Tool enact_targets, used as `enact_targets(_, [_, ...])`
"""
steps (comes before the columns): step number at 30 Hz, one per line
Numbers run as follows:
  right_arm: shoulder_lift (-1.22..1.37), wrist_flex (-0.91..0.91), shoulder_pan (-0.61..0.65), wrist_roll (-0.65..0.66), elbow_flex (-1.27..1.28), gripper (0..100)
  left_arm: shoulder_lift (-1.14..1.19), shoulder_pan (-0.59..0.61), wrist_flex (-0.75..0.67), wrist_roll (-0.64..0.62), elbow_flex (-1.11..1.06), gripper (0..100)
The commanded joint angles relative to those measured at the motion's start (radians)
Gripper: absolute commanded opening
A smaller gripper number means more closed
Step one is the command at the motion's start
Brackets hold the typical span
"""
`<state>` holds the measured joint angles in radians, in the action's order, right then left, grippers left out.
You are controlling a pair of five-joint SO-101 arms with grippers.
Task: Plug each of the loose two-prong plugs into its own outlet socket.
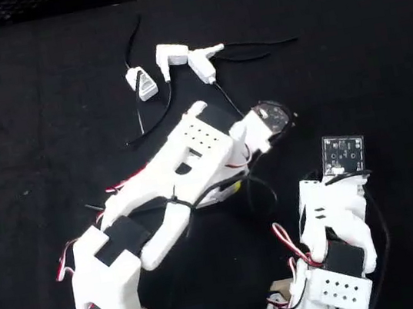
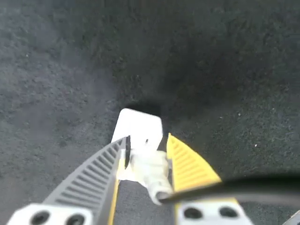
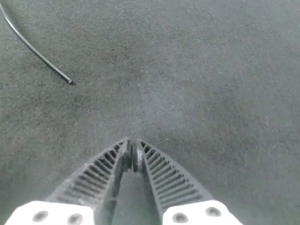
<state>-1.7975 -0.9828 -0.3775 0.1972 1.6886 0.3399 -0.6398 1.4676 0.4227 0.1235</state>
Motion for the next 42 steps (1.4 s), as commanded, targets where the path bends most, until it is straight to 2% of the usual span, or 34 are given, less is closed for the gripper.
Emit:
enact_targets(1, [-0.035, -0.008, -0.015, 0.011, -0.002, 1.5, -0.018, -0.022, -0.031, -0.009, 0.004, 3])
enact_targets(5, [-0.035, -0.009, -0.015, 0.011, -0.002, 1.5, -0.014, -0.018, -0.084, -0.081, 0.002, 3])
enact_targets(16, [-0.035, -0.009, -0.015, 0.011, -0.002, 1.5, -0.017, 0.019, -0.124, -0.006, -0.050, 3])
enact_targets(19, [-0.035, -0.009, -0.015, 0.011, -0.002, 1.5, -0.017, 0.018, -0.114, 0.060, -0.058, 3])
enact_targets(27, [-0.035, -0.009, -0.014, 0.011, -0.002, 1.5, -0.018, 0.015, -0.109, 0.032, -0.056, 3])
enact_targets(33, [-0.035, -0.009, -0.012, 0.011, -0.002, 1.5, -0.018, 0.010, -0.018, 0.032, 0.013, 3])
enact_targets(42, [-0.035, -0.009, -0.012, 0.011, -0.002, 1.5, -0.017, 0.010, -0.035, 0.029, 0.016, 3])
